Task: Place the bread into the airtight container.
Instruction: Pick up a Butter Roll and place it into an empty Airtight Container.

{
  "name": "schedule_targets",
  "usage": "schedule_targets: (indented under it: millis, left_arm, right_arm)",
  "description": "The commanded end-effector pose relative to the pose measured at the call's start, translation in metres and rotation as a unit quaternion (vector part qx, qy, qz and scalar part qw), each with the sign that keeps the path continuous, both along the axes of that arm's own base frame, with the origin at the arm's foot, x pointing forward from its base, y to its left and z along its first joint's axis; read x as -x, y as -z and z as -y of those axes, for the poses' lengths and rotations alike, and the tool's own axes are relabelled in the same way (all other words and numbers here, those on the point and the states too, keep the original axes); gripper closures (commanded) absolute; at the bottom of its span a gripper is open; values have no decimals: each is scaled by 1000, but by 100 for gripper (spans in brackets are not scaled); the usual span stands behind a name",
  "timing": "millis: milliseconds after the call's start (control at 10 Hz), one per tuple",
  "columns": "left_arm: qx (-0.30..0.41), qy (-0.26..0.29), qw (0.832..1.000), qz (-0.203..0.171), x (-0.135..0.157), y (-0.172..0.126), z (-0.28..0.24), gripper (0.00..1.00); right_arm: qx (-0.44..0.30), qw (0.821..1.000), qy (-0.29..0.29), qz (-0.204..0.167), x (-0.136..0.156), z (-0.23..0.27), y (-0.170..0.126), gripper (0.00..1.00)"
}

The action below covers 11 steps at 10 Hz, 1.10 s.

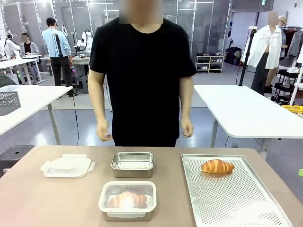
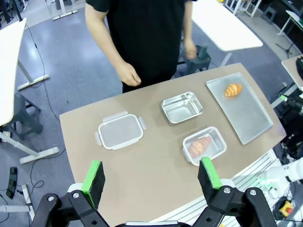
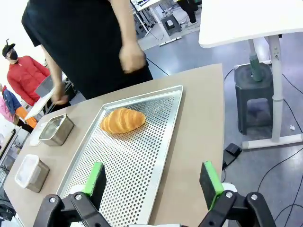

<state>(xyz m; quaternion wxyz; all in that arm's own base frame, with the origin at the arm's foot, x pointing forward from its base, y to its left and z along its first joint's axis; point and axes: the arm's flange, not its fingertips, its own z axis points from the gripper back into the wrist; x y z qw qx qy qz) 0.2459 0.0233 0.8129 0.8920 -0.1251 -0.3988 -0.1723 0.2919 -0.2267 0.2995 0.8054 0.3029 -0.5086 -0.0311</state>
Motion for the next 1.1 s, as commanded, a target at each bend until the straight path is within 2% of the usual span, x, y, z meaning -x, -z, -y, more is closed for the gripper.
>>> schedule_targets:
  millis: [0,100,300,400,600,700,800,1000]
  left_arm:
    - [3,5,1000,0,0,-1,1,0]
    - [3,5,1000,0,0,-1,1,0]
    - [3,5,1000,0,0,-1,1,0]
    - [3,5,1000,0,0,-1,1,0]
    - [3,5,1000,0,0,-1,1,0]
    - [3,5,1000,0,0,-1,1,0]
    - [3,5,1000,0,0,-1,1,0]
    - [3,5,1000,0,0,-1,1,0]
  right_arm:
    - [-14,1000,9,1,-2,-1,-3,0]
    - [0,1000,0,0,0,0,0,0]
    - [117,990,-69,49,-12,-13,-66,0]
    - [159,981,-93,56,-24,-23,-94,0]
    - [237,960,-133,63,-44,-42,-129,0]
    - [289,939,-174,69,-55,-60,-147,0]
    - [349,910,-211,74,-69,-82,-163,0]
    - [477,823,-296,85,-93,-139,-175,0]
